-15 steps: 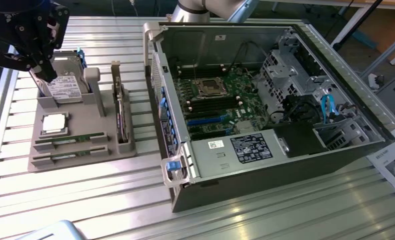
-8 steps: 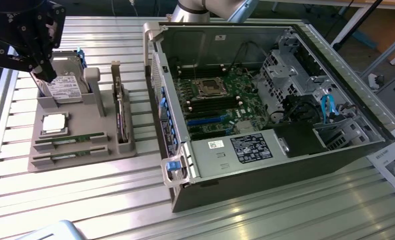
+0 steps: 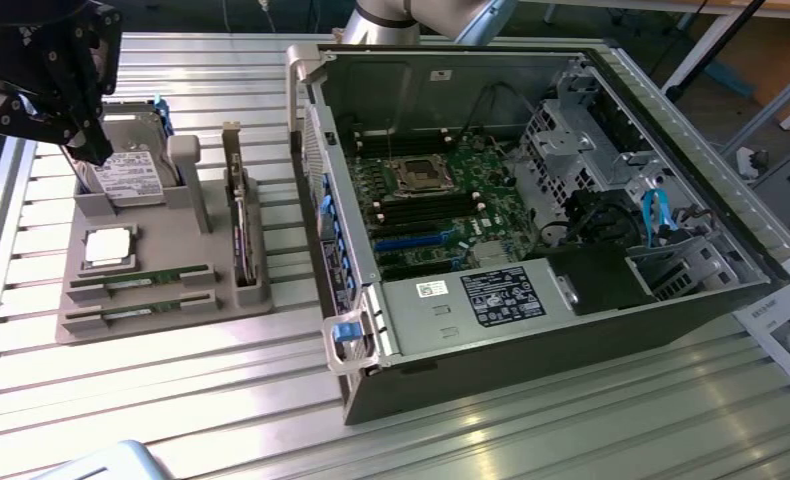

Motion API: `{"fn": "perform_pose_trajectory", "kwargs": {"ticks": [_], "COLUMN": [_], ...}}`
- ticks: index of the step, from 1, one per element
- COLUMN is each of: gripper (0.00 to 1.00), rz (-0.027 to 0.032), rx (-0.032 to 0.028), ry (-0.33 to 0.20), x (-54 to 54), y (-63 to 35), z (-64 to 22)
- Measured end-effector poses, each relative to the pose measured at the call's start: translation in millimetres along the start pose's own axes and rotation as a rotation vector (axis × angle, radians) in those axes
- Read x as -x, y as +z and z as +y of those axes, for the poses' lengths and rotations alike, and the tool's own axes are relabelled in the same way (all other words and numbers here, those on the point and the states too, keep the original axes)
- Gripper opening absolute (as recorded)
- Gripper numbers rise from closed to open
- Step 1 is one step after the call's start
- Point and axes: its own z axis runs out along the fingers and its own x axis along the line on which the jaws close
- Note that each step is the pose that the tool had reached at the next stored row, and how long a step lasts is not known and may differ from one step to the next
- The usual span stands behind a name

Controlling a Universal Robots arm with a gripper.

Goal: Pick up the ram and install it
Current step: 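Pick up the ram and move it above insertion slot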

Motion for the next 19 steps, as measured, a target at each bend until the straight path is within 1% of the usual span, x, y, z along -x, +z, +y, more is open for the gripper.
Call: {"fn": "perform_pose_trajectory", "kwargs": {"ticks": [4,5,9,12,15,17,19], "gripper": [0.1,0.1,0.1,0.1,0.1,0.1,0.1], "rz": [0.0026,0.0038,0.0062,0.0089,0.0107,0.013,0.0147], "rx": [0.0015,0.0021,0.0033,0.0048,0.0058,0.0071,0.008], "ry": [-0.056,-0.082,-0.134,-0.196,-0.236,-0.287,-0.324], "x": [0.0,0.0,0.0,0.0,0.0,0.0,0.0], "y": [0.0,0.0,0.0,0.0,0.0,0.0,0.0], "z": [0.0,0.0,0.0,0.0,0.0,0.0,0.0]}}
